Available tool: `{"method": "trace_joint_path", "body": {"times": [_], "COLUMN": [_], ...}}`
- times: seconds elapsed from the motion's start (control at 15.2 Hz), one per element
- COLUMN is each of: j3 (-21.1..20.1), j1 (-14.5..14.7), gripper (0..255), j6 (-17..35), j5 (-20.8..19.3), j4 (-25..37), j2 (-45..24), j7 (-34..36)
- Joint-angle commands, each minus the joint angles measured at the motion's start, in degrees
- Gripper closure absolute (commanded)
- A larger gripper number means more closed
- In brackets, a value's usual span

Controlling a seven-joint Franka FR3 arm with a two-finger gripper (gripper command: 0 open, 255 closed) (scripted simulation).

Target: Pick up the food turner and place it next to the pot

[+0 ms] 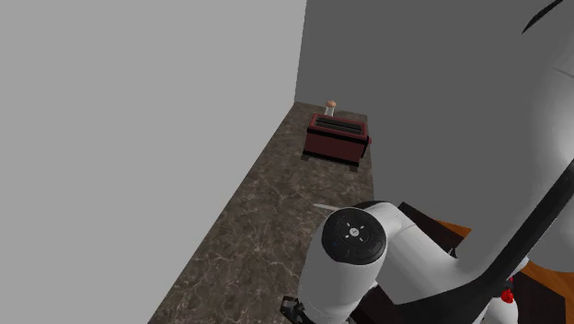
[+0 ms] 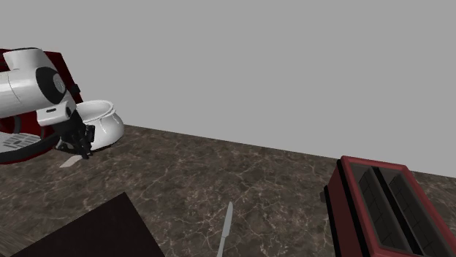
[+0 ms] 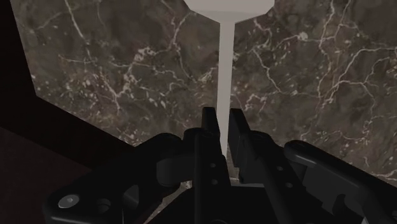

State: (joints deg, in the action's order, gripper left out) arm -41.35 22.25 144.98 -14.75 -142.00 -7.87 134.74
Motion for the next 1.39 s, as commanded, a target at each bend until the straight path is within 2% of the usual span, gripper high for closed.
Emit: {"method": "trace_joint_path", "body": {"times": [0.0, 0.66, 1.32], "j3": [1.0, 8.03, 16.1], "j1": [0.62, 5.54, 11.68], "gripper": [255, 255, 255], "j6": [1.31, 6.68, 11.48], "j5": [-2.9, -15.24, -25.19], "j4": [0.09, 1.38, 4.18], "j2": [-2.12, -11.29, -19.8], "j7": [2.13, 11.18, 18.72]}}
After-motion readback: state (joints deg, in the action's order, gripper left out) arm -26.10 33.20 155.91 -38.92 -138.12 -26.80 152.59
